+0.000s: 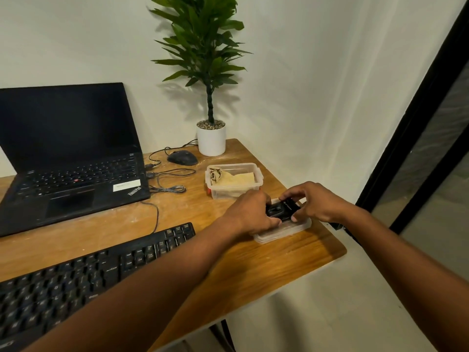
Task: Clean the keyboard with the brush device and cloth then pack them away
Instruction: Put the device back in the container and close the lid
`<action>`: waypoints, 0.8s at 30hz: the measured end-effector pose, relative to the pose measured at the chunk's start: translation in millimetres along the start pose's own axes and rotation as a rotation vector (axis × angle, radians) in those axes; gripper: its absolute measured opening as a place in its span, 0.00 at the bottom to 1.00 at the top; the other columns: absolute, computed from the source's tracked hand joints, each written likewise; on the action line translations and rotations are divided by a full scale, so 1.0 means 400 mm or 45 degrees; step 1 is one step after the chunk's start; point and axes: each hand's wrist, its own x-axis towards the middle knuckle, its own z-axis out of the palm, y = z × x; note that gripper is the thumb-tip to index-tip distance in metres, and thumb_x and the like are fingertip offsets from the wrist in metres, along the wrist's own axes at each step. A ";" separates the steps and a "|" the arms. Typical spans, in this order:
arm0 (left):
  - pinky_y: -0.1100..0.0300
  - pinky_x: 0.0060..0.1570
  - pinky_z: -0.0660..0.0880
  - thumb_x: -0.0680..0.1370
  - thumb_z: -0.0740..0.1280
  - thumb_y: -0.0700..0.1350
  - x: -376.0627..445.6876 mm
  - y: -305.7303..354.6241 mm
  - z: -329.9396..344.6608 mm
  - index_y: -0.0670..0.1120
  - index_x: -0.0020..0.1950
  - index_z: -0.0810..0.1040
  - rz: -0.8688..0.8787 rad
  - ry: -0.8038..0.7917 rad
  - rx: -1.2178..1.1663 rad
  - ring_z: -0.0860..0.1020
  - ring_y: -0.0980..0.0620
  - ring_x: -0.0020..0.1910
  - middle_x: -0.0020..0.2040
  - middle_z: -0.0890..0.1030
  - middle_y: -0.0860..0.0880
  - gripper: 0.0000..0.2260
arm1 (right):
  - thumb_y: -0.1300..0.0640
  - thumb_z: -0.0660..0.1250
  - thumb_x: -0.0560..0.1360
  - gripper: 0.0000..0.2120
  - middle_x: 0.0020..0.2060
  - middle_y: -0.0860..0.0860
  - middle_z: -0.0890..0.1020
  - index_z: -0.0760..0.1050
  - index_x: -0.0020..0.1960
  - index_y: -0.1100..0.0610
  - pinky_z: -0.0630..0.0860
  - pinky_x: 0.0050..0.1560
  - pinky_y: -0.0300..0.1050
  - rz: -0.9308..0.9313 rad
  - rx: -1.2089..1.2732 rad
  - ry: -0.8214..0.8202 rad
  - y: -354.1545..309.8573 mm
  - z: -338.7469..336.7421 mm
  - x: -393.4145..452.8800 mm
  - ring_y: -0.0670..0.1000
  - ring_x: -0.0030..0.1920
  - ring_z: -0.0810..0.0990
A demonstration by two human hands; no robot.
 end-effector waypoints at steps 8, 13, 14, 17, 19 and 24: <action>0.57 0.40 0.76 0.73 0.77 0.54 0.004 -0.035 -0.096 0.47 0.56 0.86 0.031 0.146 0.011 0.80 0.52 0.44 0.47 0.85 0.50 0.16 | 0.66 0.82 0.67 0.27 0.57 0.47 0.84 0.82 0.64 0.51 0.79 0.59 0.44 -0.104 -0.041 0.113 -0.089 -0.030 0.033 0.46 0.55 0.82; 0.52 0.47 0.82 0.72 0.78 0.53 0.020 -0.090 -0.201 0.47 0.57 0.87 0.010 0.268 0.052 0.82 0.50 0.46 0.49 0.86 0.49 0.17 | 0.61 0.83 0.67 0.27 0.58 0.49 0.85 0.83 0.64 0.52 0.76 0.60 0.43 -0.187 -0.078 0.176 -0.169 -0.049 0.104 0.48 0.57 0.83; 0.51 0.48 0.82 0.72 0.78 0.53 0.027 -0.104 -0.219 0.47 0.57 0.87 0.009 0.285 0.068 0.82 0.50 0.46 0.49 0.87 0.49 0.17 | 0.61 0.83 0.67 0.27 0.58 0.49 0.85 0.83 0.64 0.52 0.76 0.58 0.42 -0.199 -0.087 0.182 -0.185 -0.051 0.123 0.48 0.57 0.83; 0.52 0.48 0.81 0.73 0.78 0.53 0.049 -0.145 -0.259 0.47 0.57 0.87 -0.007 0.298 0.120 0.82 0.50 0.47 0.50 0.87 0.49 0.16 | 0.61 0.83 0.67 0.27 0.59 0.51 0.85 0.82 0.65 0.54 0.76 0.57 0.42 -0.216 -0.100 0.180 -0.224 -0.048 0.177 0.50 0.56 0.83; 0.54 0.46 0.79 0.74 0.78 0.52 0.070 -0.172 -0.275 0.47 0.59 0.87 -0.027 0.284 0.138 0.82 0.49 0.48 0.51 0.87 0.48 0.16 | 0.62 0.82 0.68 0.27 0.59 0.51 0.85 0.81 0.66 0.54 0.76 0.56 0.41 -0.216 -0.128 0.166 -0.241 -0.039 0.215 0.51 0.55 0.83; 0.60 0.35 0.66 0.75 0.78 0.51 0.122 -0.232 -0.278 0.47 0.56 0.86 -0.043 0.184 0.247 0.79 0.48 0.45 0.45 0.82 0.49 0.13 | 0.61 0.82 0.69 0.26 0.58 0.52 0.85 0.82 0.65 0.55 0.75 0.53 0.41 -0.208 -0.253 0.100 -0.256 -0.011 0.293 0.50 0.53 0.82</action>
